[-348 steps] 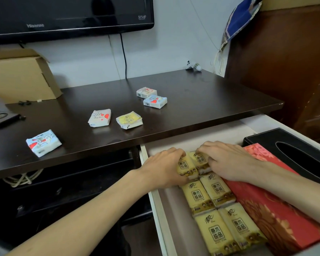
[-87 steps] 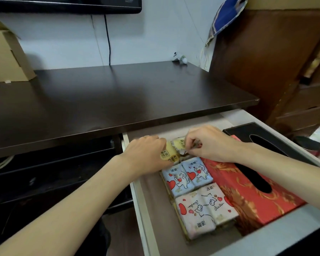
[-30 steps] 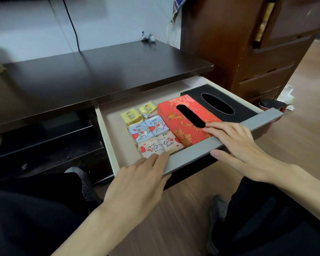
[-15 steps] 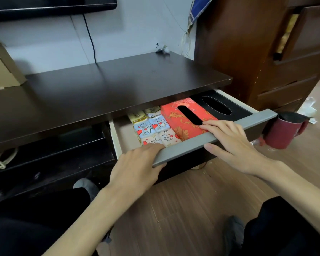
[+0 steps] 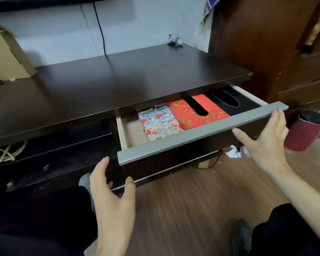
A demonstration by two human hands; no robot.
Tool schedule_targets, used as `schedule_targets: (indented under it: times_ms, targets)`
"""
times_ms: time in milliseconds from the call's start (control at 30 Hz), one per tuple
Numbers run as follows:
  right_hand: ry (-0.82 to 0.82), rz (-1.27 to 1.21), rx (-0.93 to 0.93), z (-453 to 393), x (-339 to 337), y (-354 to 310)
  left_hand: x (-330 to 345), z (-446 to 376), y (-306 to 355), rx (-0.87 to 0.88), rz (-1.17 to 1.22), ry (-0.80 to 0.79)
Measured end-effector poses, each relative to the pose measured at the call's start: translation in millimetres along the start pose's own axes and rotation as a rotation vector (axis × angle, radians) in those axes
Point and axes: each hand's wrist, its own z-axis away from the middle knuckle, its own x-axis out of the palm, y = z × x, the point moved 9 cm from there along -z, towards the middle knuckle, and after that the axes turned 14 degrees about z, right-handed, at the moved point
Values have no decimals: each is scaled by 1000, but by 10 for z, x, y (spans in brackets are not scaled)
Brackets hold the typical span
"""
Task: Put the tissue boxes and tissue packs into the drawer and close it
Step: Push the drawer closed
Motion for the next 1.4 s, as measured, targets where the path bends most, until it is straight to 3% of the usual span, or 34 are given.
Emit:
schedule_targets:
  times_ms: [100, 267, 533, 867, 1033, 1267, 1400]
  targets:
    - [-28, -132, 35, -26, 146, -4, 172, 255, -116, -161, 138, -36]
    - [-79, -339, 193, -18, 435, 91, 578, 352, -55, -157, 103, -149]
    - [-158, -338, 149, -311, 774, -264, 772, -144, -170, -199, 175, -146]
    - [-173, -356, 124, -571, 1142, -717, 1037, -657, -327, -108, 111, -76]
    - [-183, -343, 99, -605, 1304, -885, 1161, -819, -399, -70, 86, -120]
    - [-422, -256, -71, -442, 1758, -1196, 1218, -1237, -518, -98, -60, -172]
    - [-463, -237, -73, -382, 1832, -1258, 1230, -1304, -533, -105, -83, -232]
